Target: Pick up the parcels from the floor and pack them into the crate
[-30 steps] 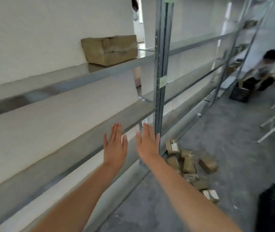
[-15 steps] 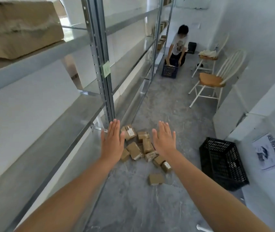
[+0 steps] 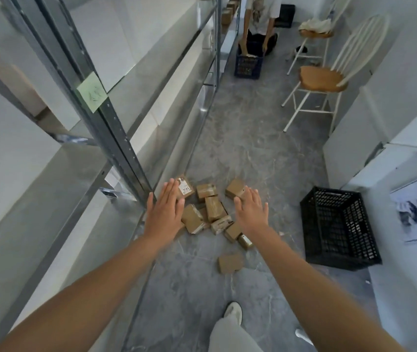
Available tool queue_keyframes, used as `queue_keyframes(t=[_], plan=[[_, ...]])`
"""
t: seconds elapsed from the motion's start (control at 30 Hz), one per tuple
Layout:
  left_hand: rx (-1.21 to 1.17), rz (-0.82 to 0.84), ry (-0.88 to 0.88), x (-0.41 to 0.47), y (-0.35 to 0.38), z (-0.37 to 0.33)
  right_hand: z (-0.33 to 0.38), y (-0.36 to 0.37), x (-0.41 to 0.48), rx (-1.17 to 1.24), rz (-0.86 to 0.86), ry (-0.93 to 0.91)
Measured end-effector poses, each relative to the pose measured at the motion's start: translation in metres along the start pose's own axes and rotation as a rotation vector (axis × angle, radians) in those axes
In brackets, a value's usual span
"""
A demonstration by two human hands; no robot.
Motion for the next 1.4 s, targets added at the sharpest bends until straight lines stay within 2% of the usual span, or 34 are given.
queue_keyframes(t=[0.17,0.33,0.47,0.67,0.77,1.0,1.07,1.27,1.4], plan=[[0.011,0.032,-0.035,0.073,0.016,-0.005,-0.029,-0.016,0.069,0.027,0.004,0.036],[-0.048,0.101,-0.026,0.124,0.049,-0.016,-0.06,-0.02,0.121,0.03,0.061,0.147],[-0.069,0.207,-0.02,0.175,0.099,-0.015,-0.088,-0.011,0.168,-0.013,0.083,0.221],[0.001,0.435,0.154,0.244,0.188,-0.02,-0.132,0.002,0.234,0.018,0.051,0.35],[0.006,0.495,0.147,0.275,0.239,-0.014,-0.166,0.022,0.271,-0.006,0.071,0.381],[-0.196,0.65,-0.07,0.294,0.36,-0.005,-0.245,0.099,0.321,-0.015,0.195,0.466],[-0.252,0.683,-0.166,0.293,0.398,-0.004,-0.265,0.121,0.333,-0.08,0.25,0.438],[-0.529,0.934,-0.529,0.278,0.533,0.014,-0.34,0.201,0.394,-0.213,0.449,0.291],[-0.722,1.0,-0.752,0.268,0.618,0.024,-0.397,0.26,0.446,-0.252,0.488,0.235]])
Point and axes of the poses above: each hand's wrist, its own x-axis towards the middle knuckle, its own y-axis out of the palm, z = x × y, the point moved 3 cm from there along x, towards the middle knuckle, and after that the axes turned 8 degrees about z, right-handed, at the moved point
